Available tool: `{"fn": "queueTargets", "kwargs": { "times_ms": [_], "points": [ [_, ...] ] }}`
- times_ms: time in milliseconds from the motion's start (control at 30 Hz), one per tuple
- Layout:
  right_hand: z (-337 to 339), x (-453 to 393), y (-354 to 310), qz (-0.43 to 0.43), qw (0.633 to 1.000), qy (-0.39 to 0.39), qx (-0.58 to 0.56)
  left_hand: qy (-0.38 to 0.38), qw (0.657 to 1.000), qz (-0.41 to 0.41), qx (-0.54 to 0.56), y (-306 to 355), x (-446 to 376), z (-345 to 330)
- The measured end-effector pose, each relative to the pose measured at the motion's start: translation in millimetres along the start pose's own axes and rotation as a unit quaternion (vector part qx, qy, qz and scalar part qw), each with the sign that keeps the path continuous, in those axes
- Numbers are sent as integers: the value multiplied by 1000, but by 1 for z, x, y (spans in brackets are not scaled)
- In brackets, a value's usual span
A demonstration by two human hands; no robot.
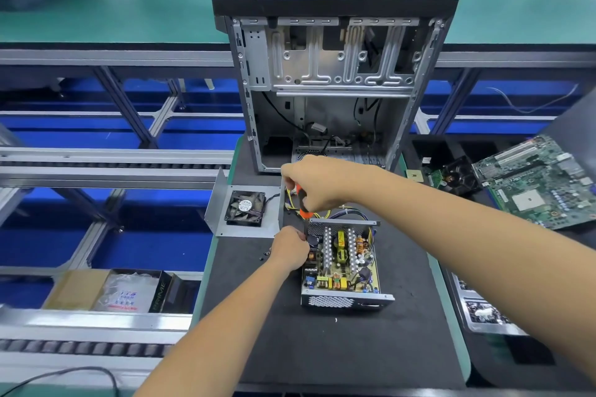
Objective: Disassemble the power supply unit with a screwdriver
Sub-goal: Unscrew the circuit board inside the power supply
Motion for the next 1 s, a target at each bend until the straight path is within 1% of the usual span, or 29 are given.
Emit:
{"fn": "queueTargets", "kwargs": {
  "times_ms": [100, 167, 267, 300, 467, 600, 700, 767, 900, 1000],
  "points": [
    [-3, 2, 0, 0, 999, -17, -51, 0, 1000, 0, -4, 0, 0, -1],
    [-5, 2, 1, -11, 1000, 0, -18, -2, 1000, -5, -12, 2, 0, 0],
    [-6, 2, 3, -57, 996, 24, 66, -8, 1000, -13, -26, 5, 2, 1],
    [-5, 1, 3, -57, 996, 27, 67, -9, 1000, -13, -26, 5, 2, 1],
    [-6, 3, -1, -21, 999, 0, -27, -15, 999, -14, -40, 7, 3, 1],
    [-6, 3, 0, -35, 999, 18, -36, -11, 999, -18, -36, 7, 3, 0],
    [-4, 3, 2, -72, 996, 42, 39, -11, 999, -11, -28, 6, 3, 0],
    [-4, 2, 1, -71, 994, 42, 65, -9, 1000, -9, -26, 5, 3, 0],
    [-3, 3, -2, -17, 1000, 15, -14, -8, 999, -10, -34, 6, 3, 0],
    [-3, 4, -2, -7, 999, 14, -52, -14, 1000, -8, -27, 4, 1, -2]
  ]
}}
Point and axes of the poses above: each hand's wrist, its own x-axis away from the middle knuckle, its own z-axis out of the back of the hand, y = z × x, the point moved 5 cm from there along -x, towards the middle knuckle, and after that the axes turned 2 degrees about z, right-handed, at the moved point
